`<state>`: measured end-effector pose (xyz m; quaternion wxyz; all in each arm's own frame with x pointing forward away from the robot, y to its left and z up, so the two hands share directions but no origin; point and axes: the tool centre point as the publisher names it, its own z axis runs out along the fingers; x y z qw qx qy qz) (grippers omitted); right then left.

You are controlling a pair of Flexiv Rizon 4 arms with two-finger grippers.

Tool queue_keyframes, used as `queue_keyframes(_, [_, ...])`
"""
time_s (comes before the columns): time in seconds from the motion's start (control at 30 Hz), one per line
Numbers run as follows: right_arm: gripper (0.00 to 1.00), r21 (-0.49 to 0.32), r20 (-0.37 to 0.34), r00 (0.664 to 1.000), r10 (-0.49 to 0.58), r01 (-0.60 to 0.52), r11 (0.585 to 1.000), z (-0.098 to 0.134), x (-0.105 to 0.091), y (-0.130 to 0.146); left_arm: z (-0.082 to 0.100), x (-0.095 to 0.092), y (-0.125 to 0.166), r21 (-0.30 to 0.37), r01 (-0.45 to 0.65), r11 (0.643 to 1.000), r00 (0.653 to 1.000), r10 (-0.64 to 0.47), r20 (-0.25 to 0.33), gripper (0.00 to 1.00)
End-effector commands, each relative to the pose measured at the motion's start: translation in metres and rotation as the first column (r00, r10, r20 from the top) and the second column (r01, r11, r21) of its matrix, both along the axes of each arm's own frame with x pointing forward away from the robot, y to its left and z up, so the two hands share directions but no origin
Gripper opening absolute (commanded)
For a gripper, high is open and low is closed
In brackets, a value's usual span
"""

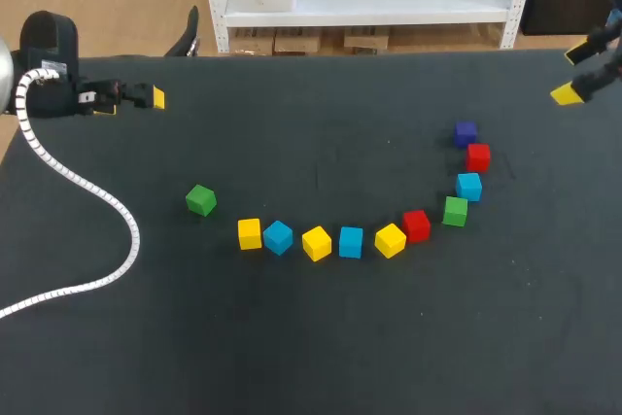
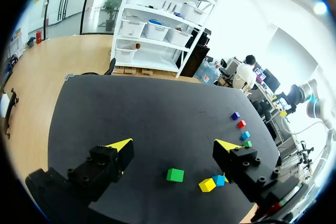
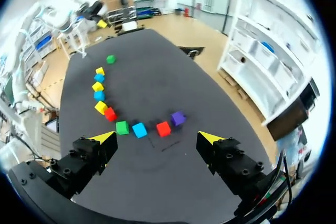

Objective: Place the blue cubes, place green cubes on the blue cubes, place the yellow cubes on the green cubes, then place the red cubes on the yellow cubes, and place purple cube on the red cubes.

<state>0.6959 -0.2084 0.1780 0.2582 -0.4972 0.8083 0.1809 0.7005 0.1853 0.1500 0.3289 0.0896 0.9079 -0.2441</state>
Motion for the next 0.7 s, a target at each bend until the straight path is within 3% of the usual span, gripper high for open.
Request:
queue_keyframes(0.03, [1.0,0.099,-0.156,0.977,0.144,-0.13,0.987,0.0,0.008,-0.001,0.0,0.0,0.0,-0.001,0.0,1.0,1.0,0.0,0.001,1.0])
queue_keyframes(0.13, [1.0,0.099,-0.156,0.977,0.144,-0.13,0.987,0.0,0.008,-0.001,0.0,0.0,0.0,-0.001,0.0,1.0,1.0,0.0,0.001,1.0])
queue_keyframes(0.23, [1.0,0.058,-0.076,0.963,0.257,-0.253,0.966,-0.002,0.009,0.007,0.0,0.0,0.0,-0.001,0.0,1.0,1.0,0.0,0.001,1.0])
queue_keyframes(0.47, [1.0,-0.047,0.071,0.832,0.55,-0.548,0.835,-0.011,0.005,0.023,0.0,0.0,0.0,-0.001,0.0,1.0,1.0,0.0,0.001,1.0])
queue_keyframes(0.7, [1.0,-0.037,0.203,0.74,0.641,-0.648,0.761,-0.018,0.005,0.017,0.0,0.0,0.0,-0.001,0.0,1.0,1.0,0.0,0.001,1.0])
